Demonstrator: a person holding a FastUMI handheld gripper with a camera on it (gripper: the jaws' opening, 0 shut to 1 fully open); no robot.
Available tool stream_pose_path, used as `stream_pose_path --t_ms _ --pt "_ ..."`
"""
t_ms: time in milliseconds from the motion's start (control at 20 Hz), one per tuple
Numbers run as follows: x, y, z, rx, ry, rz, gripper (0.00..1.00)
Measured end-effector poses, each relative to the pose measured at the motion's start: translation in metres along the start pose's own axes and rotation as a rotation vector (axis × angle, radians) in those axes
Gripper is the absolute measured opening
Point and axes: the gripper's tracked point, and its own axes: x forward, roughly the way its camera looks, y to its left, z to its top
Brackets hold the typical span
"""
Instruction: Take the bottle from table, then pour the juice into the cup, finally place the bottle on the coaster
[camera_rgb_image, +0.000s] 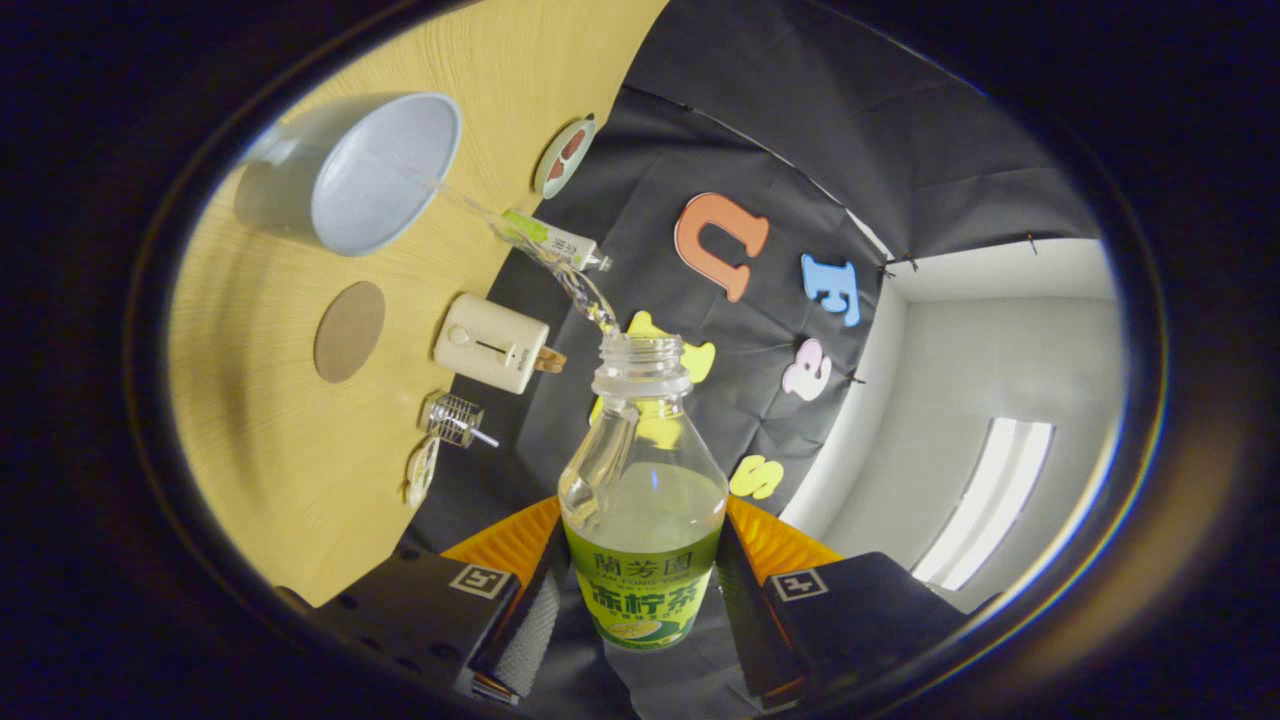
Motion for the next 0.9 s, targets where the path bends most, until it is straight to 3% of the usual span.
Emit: stream_pose_path --t_ms 900 --pt "0.009 -0.014 0.0 -0.101 -0.01 -0.057 0.8"
